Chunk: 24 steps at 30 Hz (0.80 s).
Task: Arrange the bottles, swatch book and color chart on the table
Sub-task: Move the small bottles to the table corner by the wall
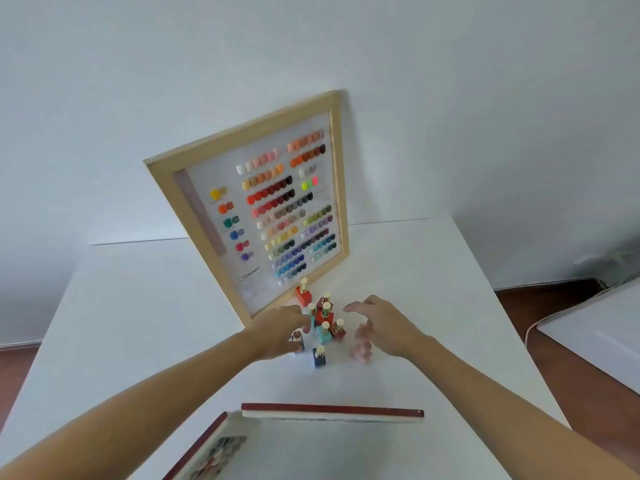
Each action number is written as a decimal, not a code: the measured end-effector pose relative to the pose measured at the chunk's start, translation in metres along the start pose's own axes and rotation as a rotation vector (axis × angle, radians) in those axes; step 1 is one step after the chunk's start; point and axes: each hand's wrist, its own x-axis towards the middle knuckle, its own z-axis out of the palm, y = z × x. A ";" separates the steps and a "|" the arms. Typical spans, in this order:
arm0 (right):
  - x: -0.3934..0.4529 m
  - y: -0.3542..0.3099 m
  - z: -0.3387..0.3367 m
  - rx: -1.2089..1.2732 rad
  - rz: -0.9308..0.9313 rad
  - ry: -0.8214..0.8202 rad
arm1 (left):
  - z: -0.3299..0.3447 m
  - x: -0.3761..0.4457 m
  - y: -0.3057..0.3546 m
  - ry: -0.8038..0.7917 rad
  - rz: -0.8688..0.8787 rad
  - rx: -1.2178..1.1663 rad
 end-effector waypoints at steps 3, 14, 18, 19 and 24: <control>0.003 0.003 0.001 -0.011 0.034 0.012 | 0.006 0.006 0.003 0.029 -0.047 -0.014; -0.010 0.023 0.004 -0.053 -0.019 -0.084 | 0.026 0.010 0.017 -0.053 0.011 -0.039; -0.018 0.025 0.010 -0.043 -0.040 -0.177 | 0.032 0.010 0.017 -0.088 0.053 0.029; -0.020 0.025 0.014 -0.044 -0.045 -0.176 | 0.034 0.010 0.018 -0.086 0.069 0.047; -0.024 0.027 0.026 -0.005 -0.065 -0.053 | 0.035 0.017 0.021 -0.068 0.152 0.138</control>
